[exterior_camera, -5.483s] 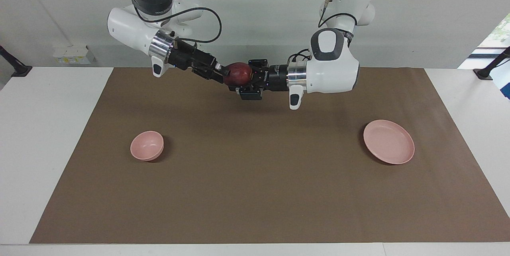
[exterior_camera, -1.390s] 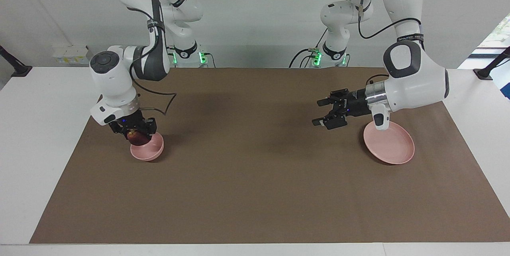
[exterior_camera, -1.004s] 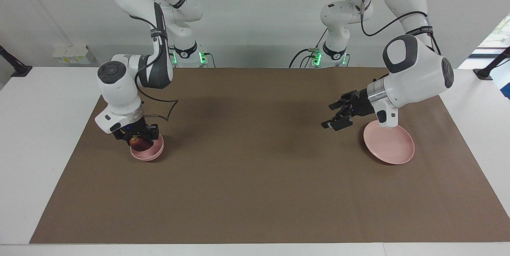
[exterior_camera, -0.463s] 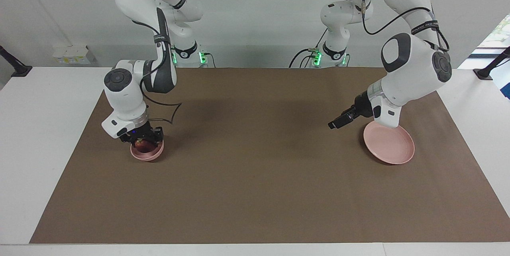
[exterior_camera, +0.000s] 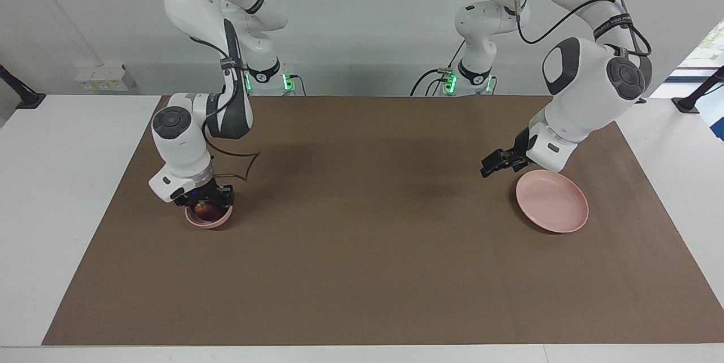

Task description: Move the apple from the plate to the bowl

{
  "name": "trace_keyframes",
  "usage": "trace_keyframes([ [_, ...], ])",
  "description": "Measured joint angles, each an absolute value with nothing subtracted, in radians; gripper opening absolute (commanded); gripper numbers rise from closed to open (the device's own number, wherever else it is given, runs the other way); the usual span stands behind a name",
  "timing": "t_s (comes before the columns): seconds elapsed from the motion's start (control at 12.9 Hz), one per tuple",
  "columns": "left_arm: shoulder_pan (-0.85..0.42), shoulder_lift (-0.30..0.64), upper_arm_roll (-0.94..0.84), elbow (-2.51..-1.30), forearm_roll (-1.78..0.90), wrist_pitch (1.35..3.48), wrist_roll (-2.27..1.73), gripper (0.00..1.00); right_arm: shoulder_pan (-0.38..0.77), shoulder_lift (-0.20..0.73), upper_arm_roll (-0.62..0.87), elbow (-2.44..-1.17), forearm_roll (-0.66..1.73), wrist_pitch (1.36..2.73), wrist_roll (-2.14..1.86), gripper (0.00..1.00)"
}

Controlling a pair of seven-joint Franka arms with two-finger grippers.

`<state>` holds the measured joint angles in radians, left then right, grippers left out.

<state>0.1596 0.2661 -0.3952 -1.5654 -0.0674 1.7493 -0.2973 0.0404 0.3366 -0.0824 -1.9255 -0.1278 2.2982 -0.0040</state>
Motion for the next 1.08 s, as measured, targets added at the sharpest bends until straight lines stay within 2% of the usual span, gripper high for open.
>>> trace_keyframes([
  [0.39, 0.113, 0.230, -0.398, -1.561, -0.001, 1.784, -0.245, 1.00, 0.040, 0.333, -0.083, -1.914, -0.128, 2.297, 0.010, 1.00],
  [0.62, 0.115, 0.227, -0.383, -1.553, 0.002, 1.811, -0.181, 1.00, 0.041, 0.287, -0.083, -1.896, -0.122, 2.236, 0.019, 1.00],
  [0.93, 0.098, 0.208, -0.335, -1.540, 0.005, 1.812, -0.128, 1.00, 0.042, 0.137, -0.075, -1.821, -0.106, 1.978, 0.028, 1.00],
  [1.08, -0.011, 0.182, -0.171, -1.534, 0.005, 1.812, -0.051, 1.00, 0.046, 0.090, -0.067, -1.742, -0.071, 1.818, 0.028, 1.00],
])
